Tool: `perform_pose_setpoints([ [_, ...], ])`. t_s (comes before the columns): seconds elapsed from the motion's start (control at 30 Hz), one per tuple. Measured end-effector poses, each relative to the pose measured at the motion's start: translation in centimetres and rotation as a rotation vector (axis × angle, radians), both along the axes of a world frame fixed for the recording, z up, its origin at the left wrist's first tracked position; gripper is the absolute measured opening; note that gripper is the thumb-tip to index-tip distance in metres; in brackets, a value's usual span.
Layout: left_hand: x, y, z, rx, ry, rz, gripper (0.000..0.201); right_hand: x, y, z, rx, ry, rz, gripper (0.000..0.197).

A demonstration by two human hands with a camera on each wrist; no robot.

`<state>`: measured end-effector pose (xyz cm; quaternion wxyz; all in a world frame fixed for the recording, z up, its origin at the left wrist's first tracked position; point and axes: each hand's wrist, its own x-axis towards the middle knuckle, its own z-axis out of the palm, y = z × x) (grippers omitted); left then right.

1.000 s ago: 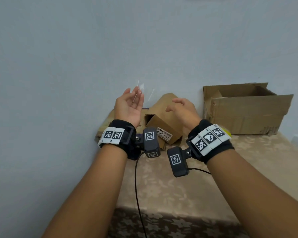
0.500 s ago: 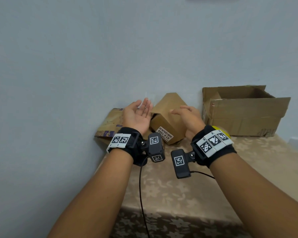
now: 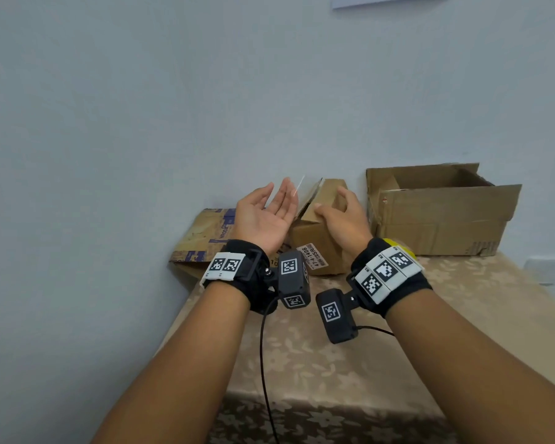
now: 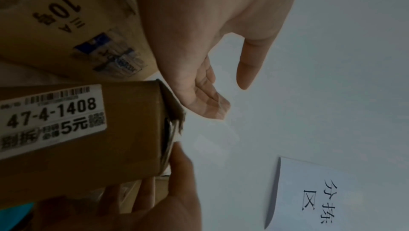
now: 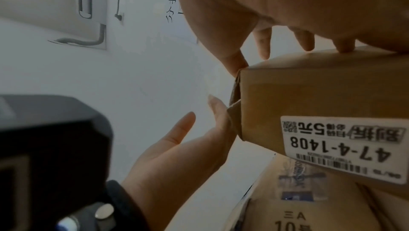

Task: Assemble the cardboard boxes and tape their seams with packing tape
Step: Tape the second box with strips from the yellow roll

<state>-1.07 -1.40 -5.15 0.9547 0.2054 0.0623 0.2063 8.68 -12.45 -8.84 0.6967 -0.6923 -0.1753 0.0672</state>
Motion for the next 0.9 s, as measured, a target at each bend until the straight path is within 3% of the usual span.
perform_pose_setpoints([
  [0.07, 0.0, 0.0, 0.2, -0.007, -0.020, -0.012, 0.036, 1.5, 0.3, -0.8, -0.010, -0.028, 0.028, 0.061],
  [0.2, 0.0, 0.2, 0.6, 0.027, -0.032, -0.016, 0.052, -0.6, -1.1, 0.7, -0.061, -0.117, 0.042, 0.053],
  [0.37, 0.4, -0.1, 0.1, 0.202, 0.120, -0.027, 0.050, -0.7, -1.4, 0.7, -0.096, -0.206, 0.071, 0.062],
  [0.6, 0.7, 0.1, 0.3, 0.448, 0.241, -0.045, 0.049, -0.5, -2.1, 1.6, -0.058, -0.010, 0.027, 0.034],
  [0.73, 0.7, -0.1, 0.8, 0.692, 0.324, -0.036, 0.046, 0.8, -2.2, 1.2, -0.073, 0.064, 0.038, 0.068],
  [0.9, 0.5, -0.1, 0.8, 0.908, 0.321, 0.010, 0.046, 1.2, -2.5, 1.3, -0.098, 0.040, 0.068, 0.072],
])
